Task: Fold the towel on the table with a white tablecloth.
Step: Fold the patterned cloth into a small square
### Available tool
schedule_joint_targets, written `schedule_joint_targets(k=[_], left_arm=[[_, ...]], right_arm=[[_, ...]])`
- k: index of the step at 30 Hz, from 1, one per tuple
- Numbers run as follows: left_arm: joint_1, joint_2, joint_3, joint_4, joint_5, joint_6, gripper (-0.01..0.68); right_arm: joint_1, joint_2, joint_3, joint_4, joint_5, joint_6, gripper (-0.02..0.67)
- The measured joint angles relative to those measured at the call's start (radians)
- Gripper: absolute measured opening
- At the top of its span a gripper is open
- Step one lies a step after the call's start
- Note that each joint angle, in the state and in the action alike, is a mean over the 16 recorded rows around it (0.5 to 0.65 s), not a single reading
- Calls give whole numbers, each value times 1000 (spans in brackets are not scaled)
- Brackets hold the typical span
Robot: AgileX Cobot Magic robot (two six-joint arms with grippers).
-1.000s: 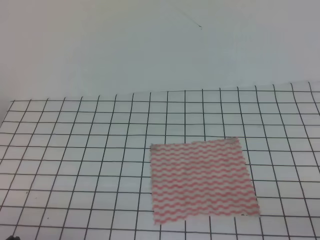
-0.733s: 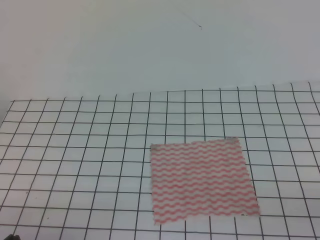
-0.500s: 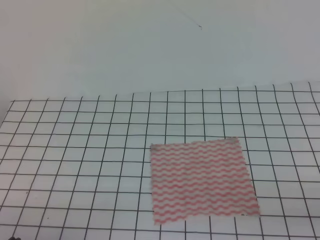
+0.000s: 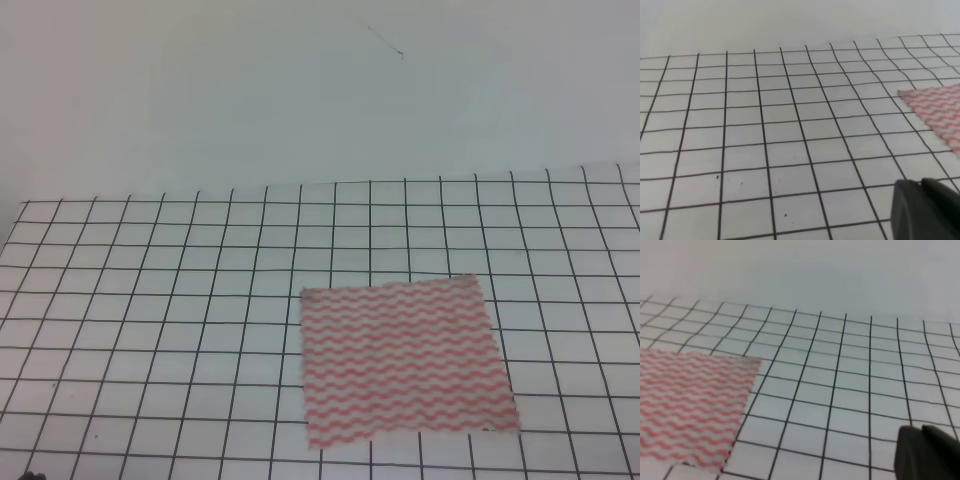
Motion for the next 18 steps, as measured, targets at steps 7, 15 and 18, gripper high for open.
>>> schedule_joint_targets(k=[7, 15, 18], left_arm=[[0, -3, 4, -108, -25, -2, -2], [0, -12, 14, -385, -70, -5, -1], [0, -12, 14, -516, -84, -5, -1]], right_arm=[[0, 0, 0, 171, -48, -1, -1], [0, 0, 0, 557, -157, -1, -1], [0, 0, 0, 696, -194, -1, -1]])
